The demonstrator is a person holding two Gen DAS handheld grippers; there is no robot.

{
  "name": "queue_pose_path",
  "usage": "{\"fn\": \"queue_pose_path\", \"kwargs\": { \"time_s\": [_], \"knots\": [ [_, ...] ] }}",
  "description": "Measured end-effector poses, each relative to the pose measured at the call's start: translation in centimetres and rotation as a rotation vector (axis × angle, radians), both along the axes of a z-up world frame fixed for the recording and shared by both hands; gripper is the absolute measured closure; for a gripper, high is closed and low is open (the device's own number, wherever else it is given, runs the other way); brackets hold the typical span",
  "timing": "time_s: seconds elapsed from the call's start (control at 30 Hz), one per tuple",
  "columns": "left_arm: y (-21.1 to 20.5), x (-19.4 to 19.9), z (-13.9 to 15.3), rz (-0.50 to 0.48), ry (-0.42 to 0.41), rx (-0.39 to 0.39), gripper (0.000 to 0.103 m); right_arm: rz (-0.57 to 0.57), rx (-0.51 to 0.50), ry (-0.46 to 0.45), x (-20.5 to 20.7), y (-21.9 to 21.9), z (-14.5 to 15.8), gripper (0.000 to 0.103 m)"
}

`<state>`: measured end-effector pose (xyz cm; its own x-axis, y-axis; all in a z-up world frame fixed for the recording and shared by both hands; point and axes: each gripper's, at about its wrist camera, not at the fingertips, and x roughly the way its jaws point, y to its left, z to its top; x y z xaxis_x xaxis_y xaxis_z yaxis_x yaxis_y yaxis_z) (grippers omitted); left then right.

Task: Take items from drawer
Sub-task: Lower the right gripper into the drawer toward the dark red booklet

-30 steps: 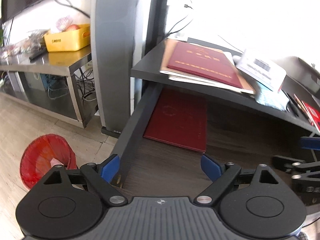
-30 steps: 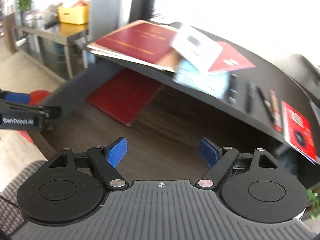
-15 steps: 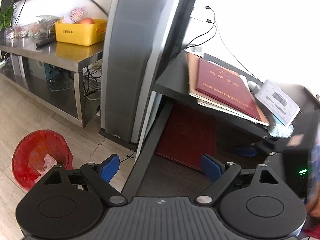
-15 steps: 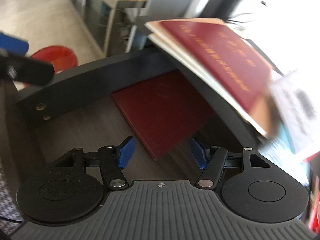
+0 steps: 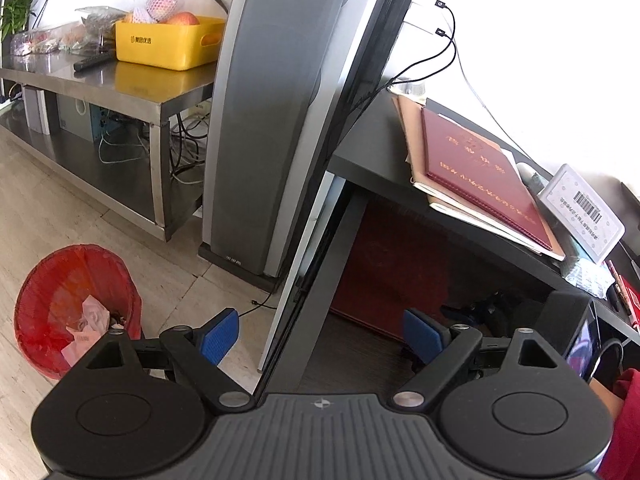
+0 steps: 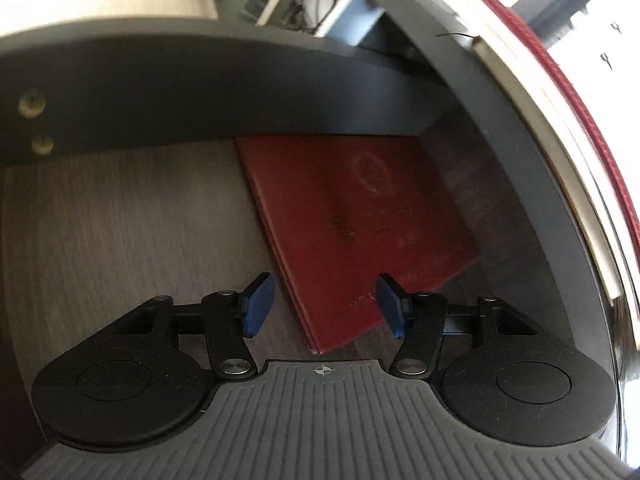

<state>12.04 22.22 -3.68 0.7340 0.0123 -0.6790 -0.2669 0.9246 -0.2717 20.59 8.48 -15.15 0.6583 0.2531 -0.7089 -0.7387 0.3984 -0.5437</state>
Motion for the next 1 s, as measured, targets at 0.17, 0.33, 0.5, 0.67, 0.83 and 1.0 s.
{"fn": "queue_pose_path", "kwargs": {
  "time_s": [0.17, 0.33, 0.5, 0.67, 0.83, 1.0],
  "knots": [
    [0.2, 0.2, -0.3, -0.001, 0.005, -0.006, 0.015, 0.010, -0.023, -0.067, -0.4, 0.2, -0.6, 0.042],
    [0.0, 0.3, -0.4, -0.007, 0.015, -0.002, 0.015, -0.021, 0.016, -0.111, -0.7, 0.1, -0.9, 0.038],
    [-0.2, 0.4, -0.7, -0.014, 0.031, -0.011, 0.015, -0.111, 0.160, -0.110, -1.1, -1.2, 0.1, 0.039],
    [-0.3, 1.2, -1.0, -0.005, 0.064, -0.076, 0.015, -0.186, 0.312, -0.026, -0.1, -3.1, 2.1, 0.039],
    [0.0, 3.0, -2.0, 0.070, 0.164, -0.156, 0.015, -0.216, 0.376, 0.018, 0.5, -4.2, 2.7, 0.039],
    [0.2, 5.6, -2.3, 0.150, 0.224, -0.211, 0.007, -0.221, 0.397, 0.027, 0.4, -4.8, 2.9, 0.039]
  ]
}}
